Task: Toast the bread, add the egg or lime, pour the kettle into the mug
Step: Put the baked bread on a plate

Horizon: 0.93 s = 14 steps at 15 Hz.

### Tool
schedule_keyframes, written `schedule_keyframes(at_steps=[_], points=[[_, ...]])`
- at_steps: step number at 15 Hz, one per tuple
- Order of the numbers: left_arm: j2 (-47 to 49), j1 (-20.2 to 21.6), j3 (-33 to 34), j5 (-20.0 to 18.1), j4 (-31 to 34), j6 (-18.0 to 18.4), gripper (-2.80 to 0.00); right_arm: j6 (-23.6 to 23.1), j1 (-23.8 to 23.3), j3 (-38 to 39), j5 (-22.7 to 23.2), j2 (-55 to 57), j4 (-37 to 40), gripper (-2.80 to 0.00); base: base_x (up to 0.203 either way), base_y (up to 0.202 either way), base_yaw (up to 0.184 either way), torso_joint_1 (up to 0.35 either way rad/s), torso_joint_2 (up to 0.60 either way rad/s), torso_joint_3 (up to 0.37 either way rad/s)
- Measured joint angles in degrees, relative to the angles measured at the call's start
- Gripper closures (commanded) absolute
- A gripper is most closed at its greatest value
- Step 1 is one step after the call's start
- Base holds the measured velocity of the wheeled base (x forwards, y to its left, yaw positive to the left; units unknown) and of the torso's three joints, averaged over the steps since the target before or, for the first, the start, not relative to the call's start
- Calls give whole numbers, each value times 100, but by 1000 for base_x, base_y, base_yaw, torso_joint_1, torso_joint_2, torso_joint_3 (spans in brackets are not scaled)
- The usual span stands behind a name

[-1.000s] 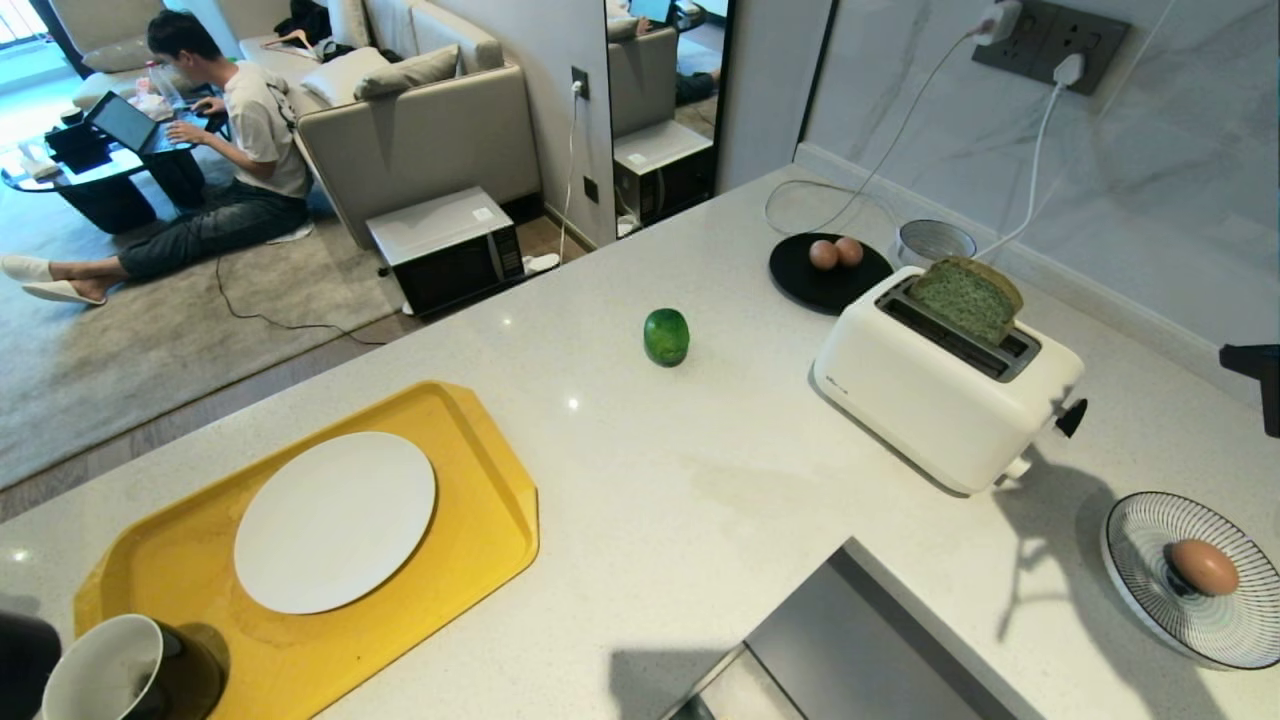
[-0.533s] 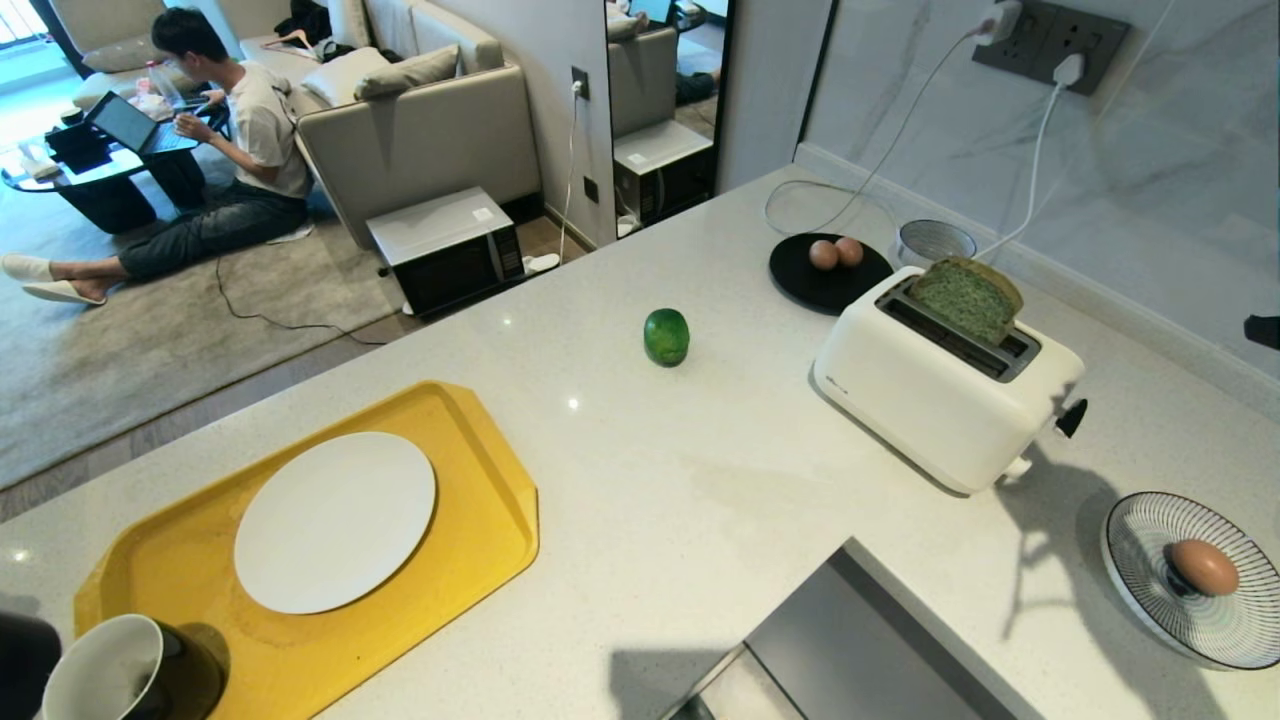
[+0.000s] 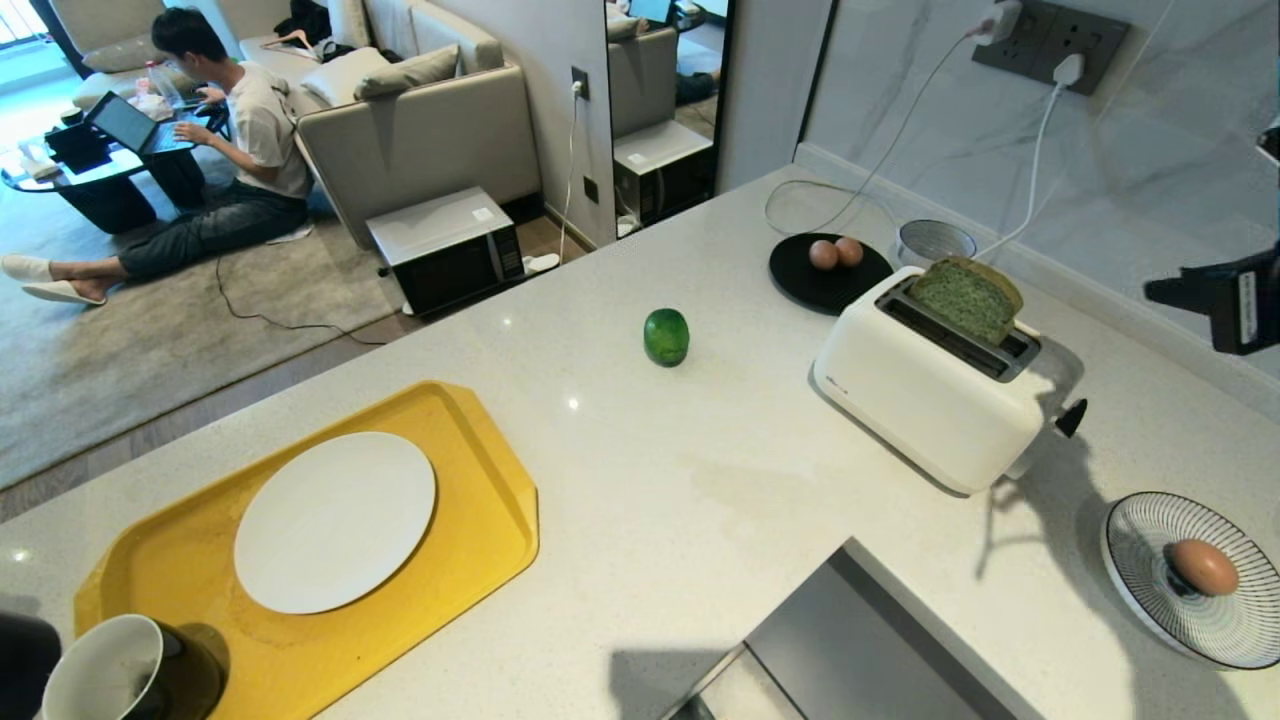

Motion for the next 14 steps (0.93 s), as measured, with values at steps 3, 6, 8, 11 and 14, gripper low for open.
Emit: schedule_keyframes(at_steps=[3, 6, 8, 11, 14], points=[[0, 0, 0, 1, -2, 0, 0, -141, 90, -620, 635, 565, 256, -280, 0, 0, 0, 0, 0, 0], [0, 0, 0, 0, 0, 0, 0, -229, 114, -1636, 1158, 1002, 1184, -280, 0, 0, 0, 0, 0, 0], [0, -2, 0, 1, 0, 1, 0, -289, 118, -2293, 1505, 1342, 1851, -280, 0, 0, 0, 0, 0, 0], [0, -2, 0, 1, -2, 4, 0, -523, 118, -2834, 1644, 1944, 2075, -280, 0, 0, 0, 0, 0, 0], [0, 0, 0, 1, -1, 0, 0, -664, 103, -3116, 1642, 2458, 2080, -280, 0, 0, 0, 0, 0, 0]])
